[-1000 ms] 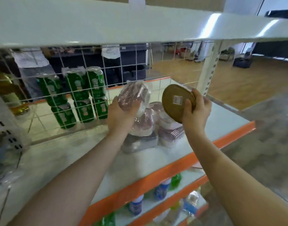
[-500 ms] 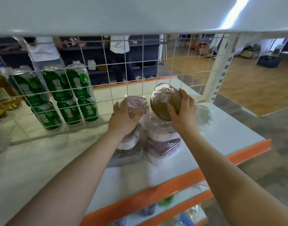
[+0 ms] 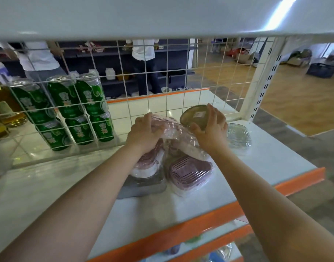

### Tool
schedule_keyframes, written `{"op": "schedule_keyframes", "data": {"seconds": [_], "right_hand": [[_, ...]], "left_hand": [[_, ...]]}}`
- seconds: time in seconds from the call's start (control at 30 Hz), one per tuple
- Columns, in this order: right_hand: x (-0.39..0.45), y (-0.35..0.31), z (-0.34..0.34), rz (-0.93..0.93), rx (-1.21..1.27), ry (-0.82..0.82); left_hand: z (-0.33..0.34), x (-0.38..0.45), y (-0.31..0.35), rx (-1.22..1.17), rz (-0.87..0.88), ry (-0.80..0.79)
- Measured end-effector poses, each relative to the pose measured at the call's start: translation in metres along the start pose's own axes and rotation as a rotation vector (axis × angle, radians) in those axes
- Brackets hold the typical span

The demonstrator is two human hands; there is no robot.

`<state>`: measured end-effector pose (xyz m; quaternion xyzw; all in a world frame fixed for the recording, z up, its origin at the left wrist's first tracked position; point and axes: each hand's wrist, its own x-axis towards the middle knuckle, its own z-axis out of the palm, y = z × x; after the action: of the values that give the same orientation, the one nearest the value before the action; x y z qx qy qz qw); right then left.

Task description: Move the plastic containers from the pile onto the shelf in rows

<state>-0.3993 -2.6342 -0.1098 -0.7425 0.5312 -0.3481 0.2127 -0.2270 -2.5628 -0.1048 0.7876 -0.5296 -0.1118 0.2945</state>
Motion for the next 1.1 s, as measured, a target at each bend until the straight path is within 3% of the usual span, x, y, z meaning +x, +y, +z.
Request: {"op": "schedule_keyframes", "data": {"seconds": [0.2, 0.57, 1.1], "right_hand": [[-0.010, -0.017, -0.004, -0.063, 0.018, 0.096], [-0.066, -0.073, 0.018, -0.159, 0.071, -0.030], [-0.261, -0.260, 0.145, -0.271, 0.213, -0.300]], "left_hand": [[-0.011, -0.020, -0.003, 0.008, 0.043, 0.089], [-0.059, -0.073, -0.055, -0.017, -0.055, 0.180], [-0.233, -0.276, -0.247, 0.122, -0.250, 0.186]]}}
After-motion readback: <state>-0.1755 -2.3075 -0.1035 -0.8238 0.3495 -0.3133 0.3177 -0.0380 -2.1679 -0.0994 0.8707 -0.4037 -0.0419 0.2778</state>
